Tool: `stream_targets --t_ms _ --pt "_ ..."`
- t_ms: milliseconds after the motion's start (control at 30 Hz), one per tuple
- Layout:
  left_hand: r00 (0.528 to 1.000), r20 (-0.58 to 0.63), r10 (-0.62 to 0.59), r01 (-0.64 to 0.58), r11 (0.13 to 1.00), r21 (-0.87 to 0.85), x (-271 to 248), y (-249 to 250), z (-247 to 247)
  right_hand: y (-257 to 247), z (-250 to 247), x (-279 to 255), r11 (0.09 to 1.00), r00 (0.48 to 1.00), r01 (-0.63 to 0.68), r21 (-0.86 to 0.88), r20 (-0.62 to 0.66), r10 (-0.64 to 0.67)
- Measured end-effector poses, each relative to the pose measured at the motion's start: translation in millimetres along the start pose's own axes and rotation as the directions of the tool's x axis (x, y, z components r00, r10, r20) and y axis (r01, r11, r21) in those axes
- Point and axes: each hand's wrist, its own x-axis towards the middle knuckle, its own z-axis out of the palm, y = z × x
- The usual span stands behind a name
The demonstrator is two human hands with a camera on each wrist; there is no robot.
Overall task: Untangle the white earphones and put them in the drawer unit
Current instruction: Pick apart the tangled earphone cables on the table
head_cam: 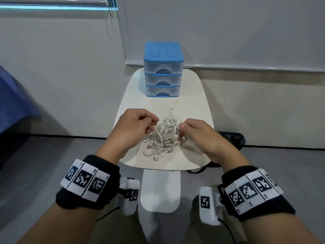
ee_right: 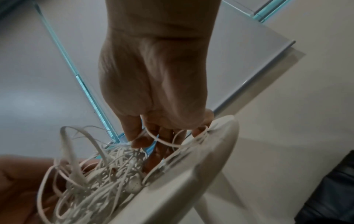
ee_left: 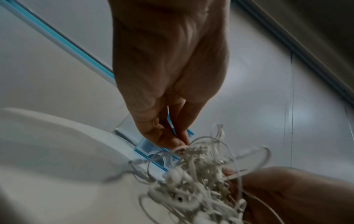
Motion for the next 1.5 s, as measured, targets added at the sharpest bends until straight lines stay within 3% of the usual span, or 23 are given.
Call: stream_targets --t_ms 133,400,700,833,967,1067,1500 --pt "0.997 0.072 -0.024 0.016 0.994 0.107 -2 2 3 4 0 5 1.000 1.000 0.015 0.007 -0.001 -0.015" --pt "0.974 0.223 -0.028 -0.006 0.989 0.150 -4 6 6 1 -1 -2 0.993 0.995 0.043 0.114 0.087 -0.053" --pt "0.986 0.165 0.004 -0.036 0.981 0.189 -2 6 8 -1 -12 -5 0.970 0.998 0.051 0.238 0.026 -0.059" --pt "0.991 0.136 0.019 -0.047 0.977 0.206 -2 7 9 -10 -14 -11 0.989 0.996 0.088 0.115 -0.035 -0.085" --pt "0.991 0.134 0.005 -0.031 0.981 0.190 -1 8 10 -19 -5 -8 0.987 0.996 0.056 -0.152 -0.056 -0.065" --pt "0.989 0.148 0.000 -0.024 0.987 0.160 -2 11 10 -22 3 -5 0.970 0.995 0.035 -0.240 -0.080 -0.056" --pt "0.965 0.260 -0.026 -0.003 0.994 0.110 -4 24 8 -23 6 -4 0.967 0.965 0.171 -0.190 -0.166 -0.203"
